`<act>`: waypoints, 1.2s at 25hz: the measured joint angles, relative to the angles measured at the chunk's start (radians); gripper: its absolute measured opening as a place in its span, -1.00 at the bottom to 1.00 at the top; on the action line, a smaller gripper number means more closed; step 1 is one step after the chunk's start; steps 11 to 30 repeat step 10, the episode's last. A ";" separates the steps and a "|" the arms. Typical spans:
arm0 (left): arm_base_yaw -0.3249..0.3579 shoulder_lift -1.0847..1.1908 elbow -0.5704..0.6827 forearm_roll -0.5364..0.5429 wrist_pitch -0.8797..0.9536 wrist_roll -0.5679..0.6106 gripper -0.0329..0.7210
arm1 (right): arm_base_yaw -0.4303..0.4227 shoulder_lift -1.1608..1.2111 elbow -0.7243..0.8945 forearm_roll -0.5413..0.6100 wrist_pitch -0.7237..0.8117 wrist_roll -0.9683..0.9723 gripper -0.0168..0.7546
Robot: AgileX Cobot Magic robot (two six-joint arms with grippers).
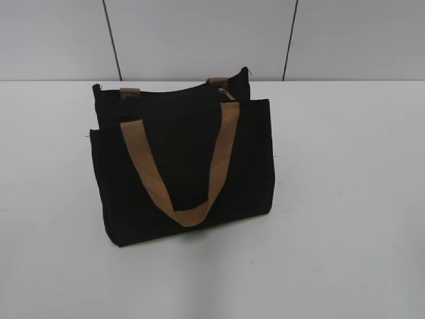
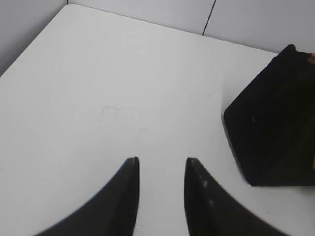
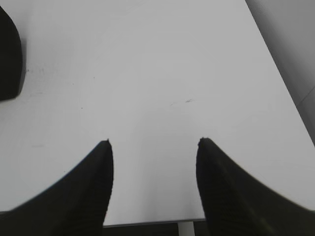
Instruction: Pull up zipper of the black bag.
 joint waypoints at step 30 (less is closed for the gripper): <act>0.000 0.000 0.000 -0.001 0.000 0.000 -0.28 | 0.000 0.000 0.000 0.000 0.000 0.000 0.14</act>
